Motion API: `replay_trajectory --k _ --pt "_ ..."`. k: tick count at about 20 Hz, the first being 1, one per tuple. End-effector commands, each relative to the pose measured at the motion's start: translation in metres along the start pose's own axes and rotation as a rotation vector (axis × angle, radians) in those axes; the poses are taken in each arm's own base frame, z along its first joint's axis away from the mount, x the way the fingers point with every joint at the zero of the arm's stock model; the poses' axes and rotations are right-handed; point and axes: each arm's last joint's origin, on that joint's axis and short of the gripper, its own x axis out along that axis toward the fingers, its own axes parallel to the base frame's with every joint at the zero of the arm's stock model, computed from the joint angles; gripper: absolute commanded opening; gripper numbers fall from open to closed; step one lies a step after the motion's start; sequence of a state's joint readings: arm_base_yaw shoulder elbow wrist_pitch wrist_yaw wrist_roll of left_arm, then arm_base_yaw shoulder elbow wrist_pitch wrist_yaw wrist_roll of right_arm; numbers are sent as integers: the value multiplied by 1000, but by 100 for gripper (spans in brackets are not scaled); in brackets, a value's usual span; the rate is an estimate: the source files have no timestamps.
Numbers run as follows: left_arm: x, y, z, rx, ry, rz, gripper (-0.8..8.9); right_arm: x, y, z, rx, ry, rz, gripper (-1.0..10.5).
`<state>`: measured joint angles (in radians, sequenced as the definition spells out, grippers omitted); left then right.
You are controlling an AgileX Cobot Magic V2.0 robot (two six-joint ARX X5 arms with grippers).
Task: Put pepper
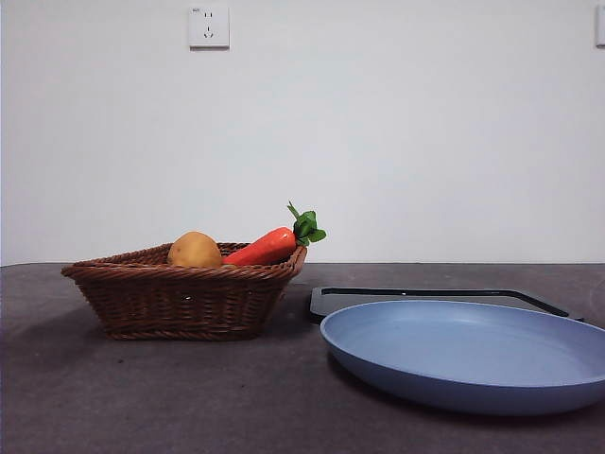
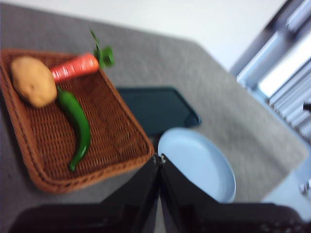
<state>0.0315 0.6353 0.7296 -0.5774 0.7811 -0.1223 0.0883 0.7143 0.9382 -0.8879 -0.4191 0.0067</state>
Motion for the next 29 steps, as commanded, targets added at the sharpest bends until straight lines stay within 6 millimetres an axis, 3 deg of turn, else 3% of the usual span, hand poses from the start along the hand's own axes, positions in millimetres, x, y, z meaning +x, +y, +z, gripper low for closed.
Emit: replay_trajectory --k 1,9,10,13,15,19,24,29 --pt "1 -7 9 122 92 -34 6 -4 3 14 -119 81 12 5" --pt "9 -14 15 184 244 52 10 0 3 20 -114 190 29 16" --pt "9 -14 15 184 243 53 37 1 3 20 -113 191 28 30" --pt "9 -14 16 189 237 52 357 2 3 20 -82 195 25 214" --pt "9 -14 16 182 237 55 376 6 1 21 -52 209 20 343" --pt "9 -14 16 181 237 55 376 18 -5 23 -17 264 -14 354" --pt "9 -14 16 173 234 55 376 47 -18 27 25 373 -24 351" --pt "10 -14 17 170 224 51 376 104 -41 29 74 503 -17 351"
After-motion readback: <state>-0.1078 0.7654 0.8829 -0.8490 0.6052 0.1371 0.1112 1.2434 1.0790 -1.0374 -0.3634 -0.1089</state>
